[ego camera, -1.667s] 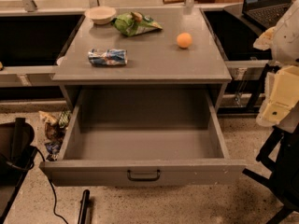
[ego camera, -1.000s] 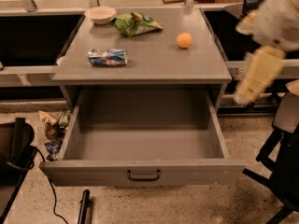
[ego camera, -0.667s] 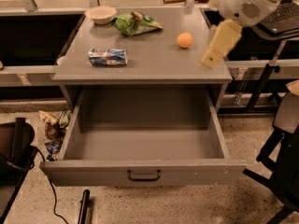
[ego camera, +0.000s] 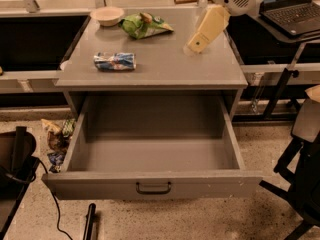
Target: Place redbull can into top drawer
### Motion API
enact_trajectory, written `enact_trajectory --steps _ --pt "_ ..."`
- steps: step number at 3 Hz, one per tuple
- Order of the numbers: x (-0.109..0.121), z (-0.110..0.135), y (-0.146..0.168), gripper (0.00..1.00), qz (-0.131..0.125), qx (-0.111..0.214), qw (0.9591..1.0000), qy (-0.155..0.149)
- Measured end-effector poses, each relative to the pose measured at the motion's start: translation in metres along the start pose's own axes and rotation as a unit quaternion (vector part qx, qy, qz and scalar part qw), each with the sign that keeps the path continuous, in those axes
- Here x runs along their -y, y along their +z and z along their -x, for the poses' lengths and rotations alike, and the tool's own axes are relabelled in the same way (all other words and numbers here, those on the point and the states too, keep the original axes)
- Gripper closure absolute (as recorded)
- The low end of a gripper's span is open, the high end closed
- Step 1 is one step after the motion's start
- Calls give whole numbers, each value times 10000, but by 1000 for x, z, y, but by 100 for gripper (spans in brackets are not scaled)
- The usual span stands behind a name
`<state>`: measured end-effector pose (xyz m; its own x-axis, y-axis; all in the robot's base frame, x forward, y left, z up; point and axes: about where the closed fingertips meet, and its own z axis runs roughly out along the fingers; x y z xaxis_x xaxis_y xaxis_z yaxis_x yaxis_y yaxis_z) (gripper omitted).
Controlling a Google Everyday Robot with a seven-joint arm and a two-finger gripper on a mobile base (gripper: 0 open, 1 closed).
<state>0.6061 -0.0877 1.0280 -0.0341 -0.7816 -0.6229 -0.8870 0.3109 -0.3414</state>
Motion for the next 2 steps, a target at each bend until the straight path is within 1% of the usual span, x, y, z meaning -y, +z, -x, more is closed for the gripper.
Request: enact_trajectory --steps 1,2 --pt "1 3 12 0 -91 15 10000 -10" --pt "2 13 55 0 -164 224 9996 -108"
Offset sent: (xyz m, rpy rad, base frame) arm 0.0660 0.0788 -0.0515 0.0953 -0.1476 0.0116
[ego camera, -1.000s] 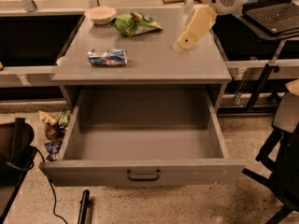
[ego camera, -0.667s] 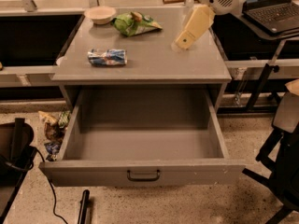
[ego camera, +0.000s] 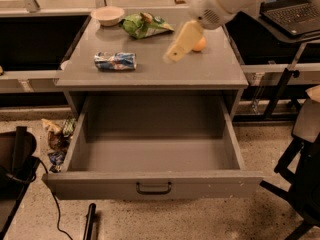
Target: Place redbull can into top drawer
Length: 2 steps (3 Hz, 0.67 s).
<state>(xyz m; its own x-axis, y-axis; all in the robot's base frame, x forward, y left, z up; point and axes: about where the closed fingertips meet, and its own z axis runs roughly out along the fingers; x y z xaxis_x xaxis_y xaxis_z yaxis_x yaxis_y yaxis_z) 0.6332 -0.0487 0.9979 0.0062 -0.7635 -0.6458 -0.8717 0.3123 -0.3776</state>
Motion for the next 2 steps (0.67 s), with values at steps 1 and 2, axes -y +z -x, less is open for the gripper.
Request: enact_trajectory --steps 1,2 --pt "10 12 40 0 -100 350 9993 8" --pt "19 24 76 0 -35 881 9959 217"
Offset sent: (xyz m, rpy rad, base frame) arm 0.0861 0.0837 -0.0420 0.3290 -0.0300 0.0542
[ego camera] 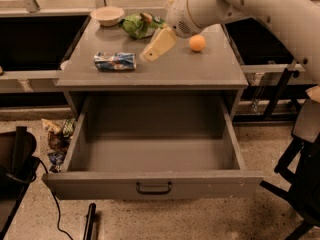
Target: Place redbull can into top drawer
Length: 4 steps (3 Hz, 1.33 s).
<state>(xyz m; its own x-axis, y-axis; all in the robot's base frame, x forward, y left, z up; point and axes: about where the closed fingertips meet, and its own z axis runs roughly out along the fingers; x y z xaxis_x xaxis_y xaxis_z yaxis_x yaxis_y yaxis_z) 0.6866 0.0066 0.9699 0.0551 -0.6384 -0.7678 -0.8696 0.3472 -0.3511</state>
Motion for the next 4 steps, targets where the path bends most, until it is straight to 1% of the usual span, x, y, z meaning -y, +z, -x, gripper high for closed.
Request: enact_trajectory --steps 1,2,3,4 --pt "3 1 41 0 212 364 9987 281" --pt "1 0 80 0 501 578 9959 481" --pt "1 0 81 0 501 577 9959 481" --pt "5 5 101 0 353 518 9968 498"
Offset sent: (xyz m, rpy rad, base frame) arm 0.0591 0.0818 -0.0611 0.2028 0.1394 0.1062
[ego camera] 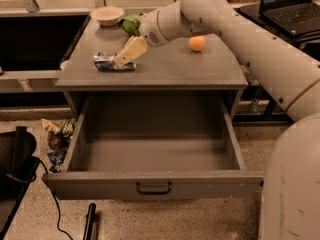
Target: Place redbull can into top drawer
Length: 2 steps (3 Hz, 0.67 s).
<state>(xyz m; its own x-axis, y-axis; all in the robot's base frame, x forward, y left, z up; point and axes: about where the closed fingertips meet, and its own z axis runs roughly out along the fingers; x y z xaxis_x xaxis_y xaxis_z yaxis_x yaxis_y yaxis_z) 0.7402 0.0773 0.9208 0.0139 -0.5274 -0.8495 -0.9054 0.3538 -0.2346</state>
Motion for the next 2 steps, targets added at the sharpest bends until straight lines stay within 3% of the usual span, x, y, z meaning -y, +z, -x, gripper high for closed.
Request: enact_trajectory --steps 2 --pt "1 7 43 0 -117 -242 9996 -10"
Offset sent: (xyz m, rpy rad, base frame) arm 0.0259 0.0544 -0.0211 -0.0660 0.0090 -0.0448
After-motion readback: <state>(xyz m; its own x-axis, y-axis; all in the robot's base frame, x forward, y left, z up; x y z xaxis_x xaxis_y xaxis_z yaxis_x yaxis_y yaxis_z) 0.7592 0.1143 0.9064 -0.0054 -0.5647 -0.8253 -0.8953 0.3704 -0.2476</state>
